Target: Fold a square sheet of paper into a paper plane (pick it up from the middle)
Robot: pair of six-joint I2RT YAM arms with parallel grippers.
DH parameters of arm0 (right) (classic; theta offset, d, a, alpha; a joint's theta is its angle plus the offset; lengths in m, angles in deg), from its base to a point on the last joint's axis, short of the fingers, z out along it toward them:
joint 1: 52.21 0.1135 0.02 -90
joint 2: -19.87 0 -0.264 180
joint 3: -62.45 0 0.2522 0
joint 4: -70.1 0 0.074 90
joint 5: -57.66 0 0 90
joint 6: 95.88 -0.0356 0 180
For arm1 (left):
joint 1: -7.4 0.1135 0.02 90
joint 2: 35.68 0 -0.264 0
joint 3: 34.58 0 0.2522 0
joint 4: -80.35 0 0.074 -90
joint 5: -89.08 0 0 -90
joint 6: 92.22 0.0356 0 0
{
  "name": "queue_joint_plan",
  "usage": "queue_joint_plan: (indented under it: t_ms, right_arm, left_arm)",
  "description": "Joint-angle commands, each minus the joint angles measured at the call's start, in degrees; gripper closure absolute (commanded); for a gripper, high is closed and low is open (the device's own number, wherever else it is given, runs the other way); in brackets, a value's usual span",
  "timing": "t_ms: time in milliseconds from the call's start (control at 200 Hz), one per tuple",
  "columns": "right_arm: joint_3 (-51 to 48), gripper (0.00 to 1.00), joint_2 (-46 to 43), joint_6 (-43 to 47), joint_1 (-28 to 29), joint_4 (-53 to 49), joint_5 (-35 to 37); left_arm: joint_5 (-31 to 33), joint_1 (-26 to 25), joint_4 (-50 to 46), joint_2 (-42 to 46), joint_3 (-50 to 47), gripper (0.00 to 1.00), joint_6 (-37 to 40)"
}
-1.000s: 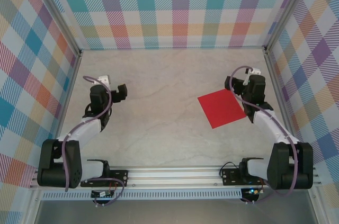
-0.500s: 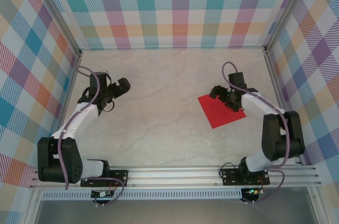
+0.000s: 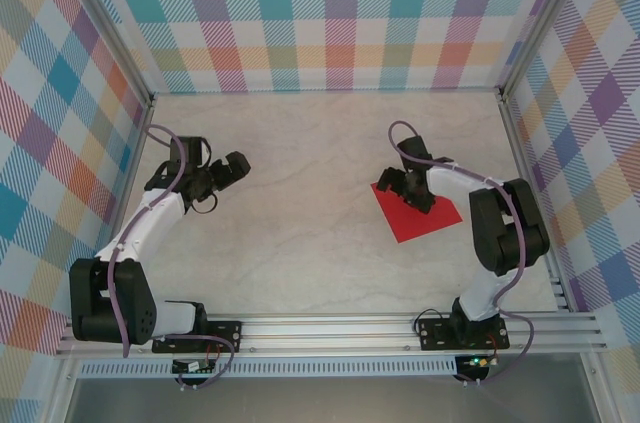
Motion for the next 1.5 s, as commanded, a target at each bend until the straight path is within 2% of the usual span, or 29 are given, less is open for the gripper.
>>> queue_joint_plan:
  t_ms: [0,195,315,385,465,545,640,710,1015,1495]
  right_arm:
    - [-2.39,0.0,1.58,-6.0,4.01,-1.87,-4.06]
    - [-6.83,0.0,-0.9,-15.75,14.24,-1.94,-5.41]
    - [-6.72,0.0,-2.87,-20.15,21.17,-5.32,-2.5]
    - [-4.74,0.0,-4.59,-20.71,23.16,-10.94,2.62]
    - [-1.96,0.0,-7.79,-15.71,23.25,-14.73,6.76]
    - [1.97,0.0,-9.8,-5.08,23.11,-18.03,9.8]
    - [6.55,0.0,-7.88,10.01,23.16,-22.36,7.44]
    - [8.97,0.0,-4.7,15.1,23.1,-26.27,5.5]
    - [11.25,0.0,1.71,19.5,20.06,-27.5,0.72]
    - [10.28,0.01,7.45,21.2,17.45,-25.64,-0.06]
  left_arm:
    - [-1.59,-0.57,-1.63,-1.0,1.46,0.0,-0.34]
    - [-2.24,-0.67,-1.24,-1.69,1.55,0.0,-0.48]
    - [-2.39,-0.72,-1.33,-2.19,1.76,0.0,-0.66]
    - [-2.67,-0.8,-1.46,-2.51,1.87,0.0,-0.69]
    - [-2.92,-0.82,-1.48,-2.59,1.74,0.0,-0.83]
    - [-3.11,-0.98,-1.59,-2.68,1.72,0.0,-1.19]
    - [-3.13,-1.08,-1.68,-2.59,1.56,0.0,-1.71]
    - [-2.88,-1.09,-1.96,-2.58,1.41,0.0,-1.85]
    - [-2.44,-1.17,-2.62,-1.47,0.85,0.0,-1.84]
    - [-2.29,-1.18,-2.81,-2.36,1.09,0.0,-1.53]
